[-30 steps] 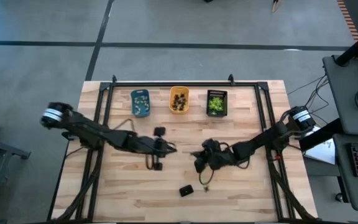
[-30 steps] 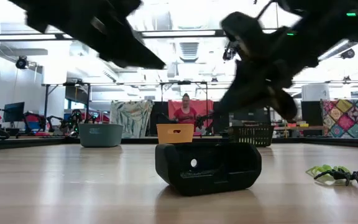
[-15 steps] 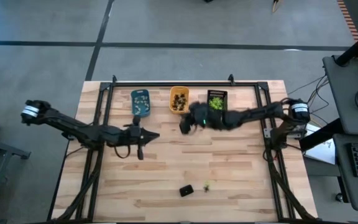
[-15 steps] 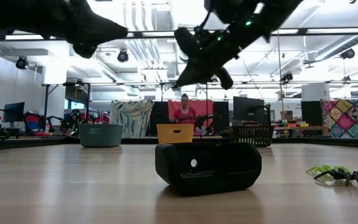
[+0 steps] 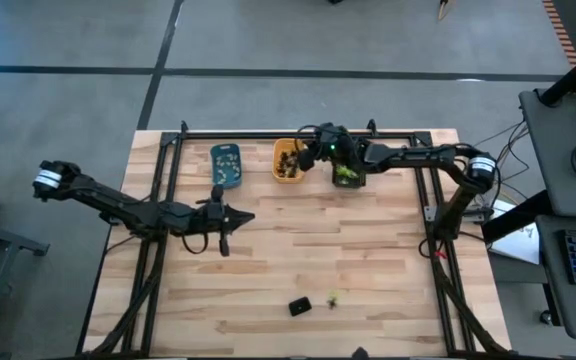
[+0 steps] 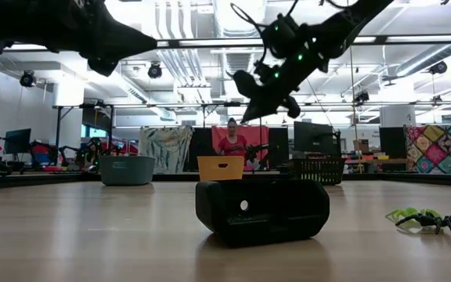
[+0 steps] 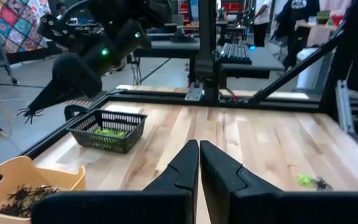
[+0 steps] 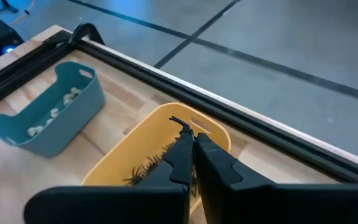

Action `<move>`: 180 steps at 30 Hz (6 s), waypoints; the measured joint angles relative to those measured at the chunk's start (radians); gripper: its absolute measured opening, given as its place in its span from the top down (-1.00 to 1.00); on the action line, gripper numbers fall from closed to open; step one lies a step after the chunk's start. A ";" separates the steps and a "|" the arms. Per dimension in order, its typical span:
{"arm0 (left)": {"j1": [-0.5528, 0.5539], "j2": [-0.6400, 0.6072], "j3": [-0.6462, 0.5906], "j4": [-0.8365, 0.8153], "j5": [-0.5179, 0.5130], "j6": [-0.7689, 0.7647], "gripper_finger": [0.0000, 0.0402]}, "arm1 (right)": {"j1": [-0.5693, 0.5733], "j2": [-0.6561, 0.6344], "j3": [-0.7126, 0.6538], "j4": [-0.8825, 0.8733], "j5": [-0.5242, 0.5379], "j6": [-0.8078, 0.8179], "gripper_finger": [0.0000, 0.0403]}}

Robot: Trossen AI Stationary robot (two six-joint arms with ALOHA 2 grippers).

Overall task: Sort Halloween decoration
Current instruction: Put the black spider toy into the orange bin, then put the green spider toy into the black bin

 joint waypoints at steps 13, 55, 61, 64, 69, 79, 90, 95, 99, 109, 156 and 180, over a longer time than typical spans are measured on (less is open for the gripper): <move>0.001 0.019 0.000 0.026 -0.035 0.013 1.00 | -0.025 0.236 0.116 0.125 -0.039 -0.030 0.96; -0.028 0.361 0.053 0.336 -0.041 -0.204 1.00 | 0.679 -0.041 0.195 -0.715 -0.412 -0.132 0.41; -0.050 0.465 0.158 0.332 -0.006 -0.172 1.00 | 0.890 -0.040 0.163 -0.704 -0.242 -0.027 0.45; -0.063 0.520 0.213 0.329 -0.001 -0.145 1.00 | 0.982 -0.040 0.132 -0.680 -0.137 0.017 0.47; -0.074 0.594 0.287 0.329 0.001 -0.127 1.00 | 1.096 -0.039 0.068 -0.631 0.064 0.103 0.51; -0.088 0.688 0.390 0.296 0.058 -0.095 1.00 | 1.146 -0.039 -0.043 -0.625 0.112 0.385 0.63; -0.112 0.696 0.404 0.230 0.188 0.049 1.00 | 1.157 -0.039 -0.201 -0.261 0.146 0.226 0.71; -0.112 0.696 0.401 0.230 0.188 0.042 1.00 | 1.155 -0.039 -0.262 -0.179 0.219 0.197 0.70; -0.112 0.696 0.409 0.232 0.188 0.042 1.00 | 1.155 -0.039 -0.286 -0.155 0.232 0.194 0.70; -0.112 0.696 0.410 0.231 0.187 0.041 1.00 | 1.155 0.086 -0.306 0.046 0.236 0.143 0.72; -0.112 0.694 0.409 0.208 0.186 0.015 1.00 | 1.109 0.130 -0.304 -0.017 0.483 0.258 0.77; -0.111 0.985 0.741 -0.274 0.106 0.015 1.00 | 1.075 -0.048 -0.303 -0.197 -0.003 0.953 0.76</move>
